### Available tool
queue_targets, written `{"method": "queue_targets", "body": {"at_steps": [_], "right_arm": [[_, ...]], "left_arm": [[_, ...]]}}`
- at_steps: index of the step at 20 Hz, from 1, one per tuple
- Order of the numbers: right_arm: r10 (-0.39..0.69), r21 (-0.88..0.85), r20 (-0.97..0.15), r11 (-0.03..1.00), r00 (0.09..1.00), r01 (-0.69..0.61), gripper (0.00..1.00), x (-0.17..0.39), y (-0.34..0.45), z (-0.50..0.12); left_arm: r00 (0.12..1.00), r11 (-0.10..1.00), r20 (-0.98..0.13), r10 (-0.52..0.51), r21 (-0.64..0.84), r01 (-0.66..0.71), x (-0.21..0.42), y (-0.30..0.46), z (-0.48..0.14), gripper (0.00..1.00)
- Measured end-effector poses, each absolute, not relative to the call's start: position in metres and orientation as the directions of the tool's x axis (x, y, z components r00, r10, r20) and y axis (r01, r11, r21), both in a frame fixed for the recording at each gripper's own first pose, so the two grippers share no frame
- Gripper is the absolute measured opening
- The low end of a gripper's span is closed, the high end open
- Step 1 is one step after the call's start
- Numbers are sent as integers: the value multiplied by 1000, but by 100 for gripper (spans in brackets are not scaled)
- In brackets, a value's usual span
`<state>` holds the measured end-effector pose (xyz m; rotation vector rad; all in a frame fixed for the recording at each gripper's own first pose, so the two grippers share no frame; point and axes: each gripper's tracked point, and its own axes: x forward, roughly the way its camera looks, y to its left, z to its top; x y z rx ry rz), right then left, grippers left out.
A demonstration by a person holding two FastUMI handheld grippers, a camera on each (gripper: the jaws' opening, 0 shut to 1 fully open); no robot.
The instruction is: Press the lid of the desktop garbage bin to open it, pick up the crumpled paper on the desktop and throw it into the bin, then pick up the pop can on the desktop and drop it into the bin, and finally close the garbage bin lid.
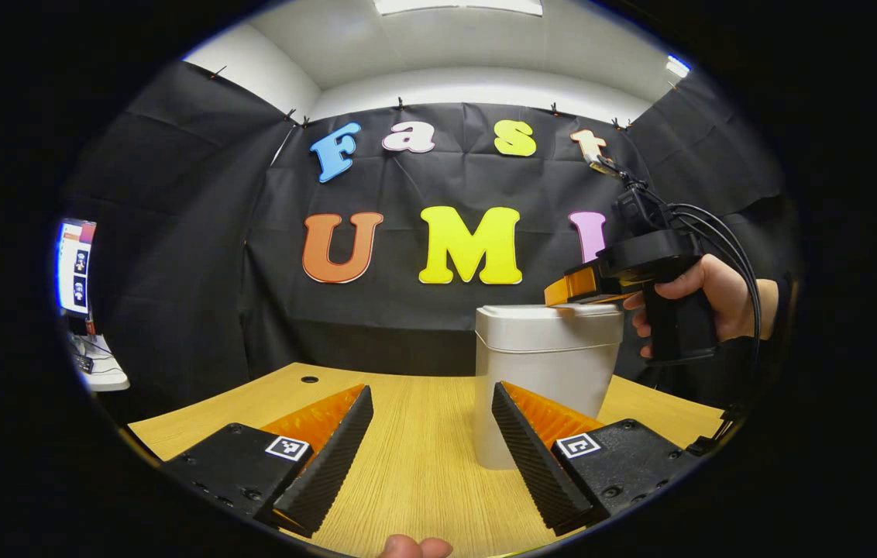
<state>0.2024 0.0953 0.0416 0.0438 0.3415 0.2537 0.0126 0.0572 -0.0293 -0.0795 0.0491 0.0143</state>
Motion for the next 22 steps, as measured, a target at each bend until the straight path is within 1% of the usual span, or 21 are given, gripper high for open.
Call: {"method": "queue_targets", "body": {"at_steps": [3,5,6,12,14,17,18,19,20,22], "right_arm": [[252,77,-331,968,909,-240,88,202,96,38],[253,76,-323,967,912,-241,87,202,96,37],[255,74,-311,967,915,-244,85,201,96,38],[264,77,-287,965,921,-252,85,199,98,31],[260,67,-267,966,928,-251,75,199,98,27],[258,67,-270,966,928,-249,77,199,98,27],[258,74,-279,966,925,-247,76,198,98,25],[256,75,-278,967,926,-245,77,199,98,26],[253,73,-281,967,926,-242,76,198,98,25],[251,78,-270,968,930,-239,77,198,98,26]], "left_arm": [[999,997,-49,15,-79,-19,13,59,-29,100],[998,996,-54,19,-83,-23,14,60,-32,99],[998,996,-58,19,-86,-24,15,60,-34,99],[998,996,-61,20,-88,-25,15,59,-34,99],[998,996,-64,16,-85,-22,15,58,-34,99],[998,997,-59,17,-78,-22,15,58,-32,99],[998,997,-57,16,-77,-21,16,58,-32,100],[998,997,-56,15,-78,-19,16,57,-32,99],[998,997,-55,12,-78,-17,15,56,-33,99],[998,997,-59,20,-71,-24,14,58,-32,99]]}}
